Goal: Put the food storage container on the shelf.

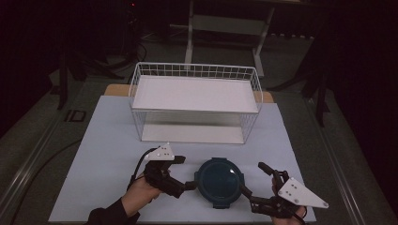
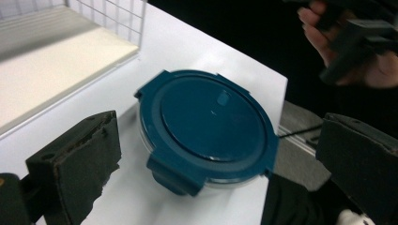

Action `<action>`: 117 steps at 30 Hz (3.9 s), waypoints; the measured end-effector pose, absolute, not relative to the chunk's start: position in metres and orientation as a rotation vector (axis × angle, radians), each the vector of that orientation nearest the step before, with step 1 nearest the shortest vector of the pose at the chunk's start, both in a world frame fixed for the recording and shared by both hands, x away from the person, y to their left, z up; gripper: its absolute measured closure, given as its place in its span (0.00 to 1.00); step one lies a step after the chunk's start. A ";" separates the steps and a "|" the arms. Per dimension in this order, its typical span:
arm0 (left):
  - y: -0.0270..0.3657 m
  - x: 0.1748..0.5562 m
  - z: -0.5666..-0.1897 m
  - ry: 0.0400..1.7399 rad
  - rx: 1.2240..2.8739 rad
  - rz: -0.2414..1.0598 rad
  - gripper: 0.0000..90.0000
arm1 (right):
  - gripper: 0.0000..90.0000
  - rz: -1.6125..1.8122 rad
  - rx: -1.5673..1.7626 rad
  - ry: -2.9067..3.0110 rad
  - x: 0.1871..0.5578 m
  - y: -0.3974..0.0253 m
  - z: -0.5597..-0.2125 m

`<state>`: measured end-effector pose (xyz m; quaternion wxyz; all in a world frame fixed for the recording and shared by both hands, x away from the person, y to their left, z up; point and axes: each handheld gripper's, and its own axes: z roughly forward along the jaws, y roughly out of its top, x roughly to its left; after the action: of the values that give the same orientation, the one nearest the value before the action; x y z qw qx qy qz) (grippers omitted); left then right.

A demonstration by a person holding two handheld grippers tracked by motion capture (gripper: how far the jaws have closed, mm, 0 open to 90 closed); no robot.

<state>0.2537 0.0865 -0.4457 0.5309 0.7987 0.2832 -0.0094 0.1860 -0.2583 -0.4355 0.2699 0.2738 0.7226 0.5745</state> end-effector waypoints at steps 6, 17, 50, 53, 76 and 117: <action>0.075 0.266 -0.454 0.714 1.914 -0.095 0.00 | 0.14 1.582 0.741 1.975 0.192 -0.261 -0.434; 0.070 0.295 -0.490 0.959 1.914 -0.275 0.01 | 0.20 1.506 0.792 2.026 0.195 -0.262 -0.442; 0.070 0.306 -0.520 1.222 1.834 -0.753 0.57 | 0.13 1.418 0.980 2.019 0.201 -0.277 -0.449; 0.070 0.306 -0.521 1.221 1.827 -0.766 0.57 | 0.15 1.424 0.992 2.029 0.201 -0.276 -0.449; 0.070 0.277 -0.506 1.069 1.897 -0.591 0.62 | 0.29 1.592 1.497 2.376 0.238 -0.293 -0.487; 0.090 0.275 -0.486 1.028 1.828 -0.444 0.63 | 0.63 1.752 1.616 2.535 0.257 -0.281 -0.489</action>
<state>0.2746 0.0900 -0.4857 0.4786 0.7487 0.4210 -0.1820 0.2571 -0.2805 -0.4894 -0.1681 0.4578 0.7182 0.4963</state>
